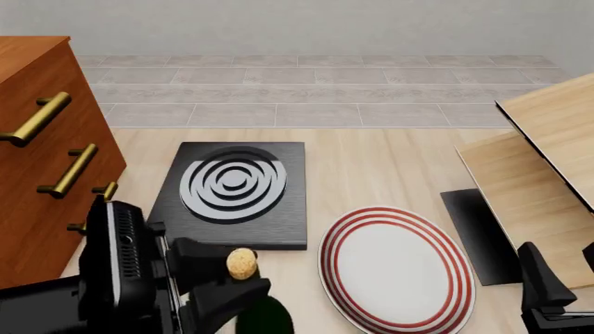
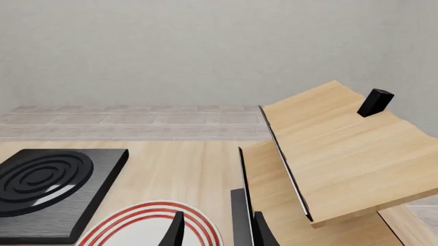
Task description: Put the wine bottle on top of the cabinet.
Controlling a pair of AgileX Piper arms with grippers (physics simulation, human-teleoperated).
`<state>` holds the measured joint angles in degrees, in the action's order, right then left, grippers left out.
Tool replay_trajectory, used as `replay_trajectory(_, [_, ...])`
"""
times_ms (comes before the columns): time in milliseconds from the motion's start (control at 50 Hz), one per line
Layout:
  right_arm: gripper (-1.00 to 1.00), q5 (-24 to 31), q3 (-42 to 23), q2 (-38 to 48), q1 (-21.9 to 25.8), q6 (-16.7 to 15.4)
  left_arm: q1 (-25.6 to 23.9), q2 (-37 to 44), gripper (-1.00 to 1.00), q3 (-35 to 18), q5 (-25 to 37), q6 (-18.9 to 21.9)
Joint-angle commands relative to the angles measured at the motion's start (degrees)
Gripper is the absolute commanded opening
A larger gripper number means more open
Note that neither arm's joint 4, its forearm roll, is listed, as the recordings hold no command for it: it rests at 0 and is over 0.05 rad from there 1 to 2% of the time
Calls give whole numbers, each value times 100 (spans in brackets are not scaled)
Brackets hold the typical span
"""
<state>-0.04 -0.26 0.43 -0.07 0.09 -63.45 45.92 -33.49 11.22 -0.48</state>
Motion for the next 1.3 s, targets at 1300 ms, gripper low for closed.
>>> replay_trajectory(1300, [100, 9, 4, -12, -1, 1, 690, -335, -100, -2478, 2171, 506])
